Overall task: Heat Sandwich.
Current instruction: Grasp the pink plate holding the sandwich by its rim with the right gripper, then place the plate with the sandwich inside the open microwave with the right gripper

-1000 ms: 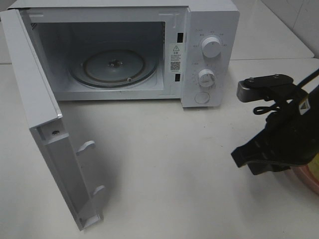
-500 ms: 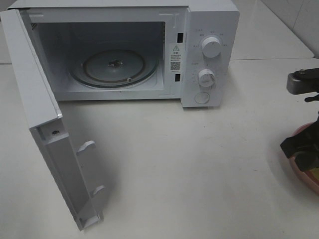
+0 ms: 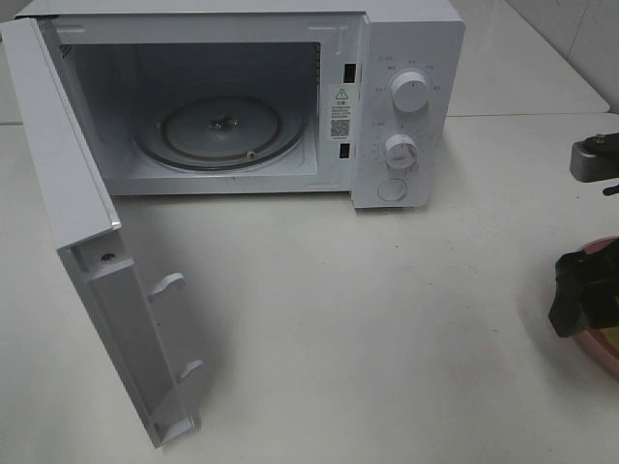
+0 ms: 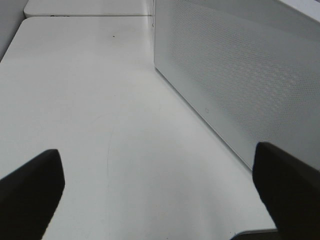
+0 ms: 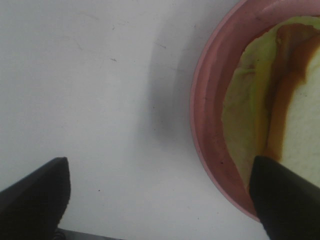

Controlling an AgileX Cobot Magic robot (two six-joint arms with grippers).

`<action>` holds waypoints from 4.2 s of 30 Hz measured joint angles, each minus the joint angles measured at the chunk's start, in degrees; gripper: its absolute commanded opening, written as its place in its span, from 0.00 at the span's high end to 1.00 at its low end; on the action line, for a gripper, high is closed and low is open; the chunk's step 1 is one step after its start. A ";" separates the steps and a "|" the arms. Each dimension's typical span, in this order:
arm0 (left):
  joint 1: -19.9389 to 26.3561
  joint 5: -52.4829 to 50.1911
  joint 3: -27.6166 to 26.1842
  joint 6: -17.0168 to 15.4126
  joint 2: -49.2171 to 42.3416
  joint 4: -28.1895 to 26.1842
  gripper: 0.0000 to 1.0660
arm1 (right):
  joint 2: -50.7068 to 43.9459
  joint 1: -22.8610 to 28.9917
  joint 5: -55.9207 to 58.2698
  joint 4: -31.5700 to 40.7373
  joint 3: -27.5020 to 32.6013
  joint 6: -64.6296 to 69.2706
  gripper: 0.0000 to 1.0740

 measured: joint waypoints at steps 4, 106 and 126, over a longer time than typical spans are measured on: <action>0.00 0.00 0.00 0.00 0.00 0.00 0.09 | 1.95 0.00 -0.46 -0.11 -0.06 -0.06 0.11; 0.00 0.00 0.00 0.00 0.00 0.00 0.09 | 25.90 7.73 0.00 -22.00 -6.19 20.91 1.00; 0.00 0.00 0.00 0.00 0.00 0.00 0.09 | 14.04 17.30 9.40 -21.94 -5.84 19.88 1.00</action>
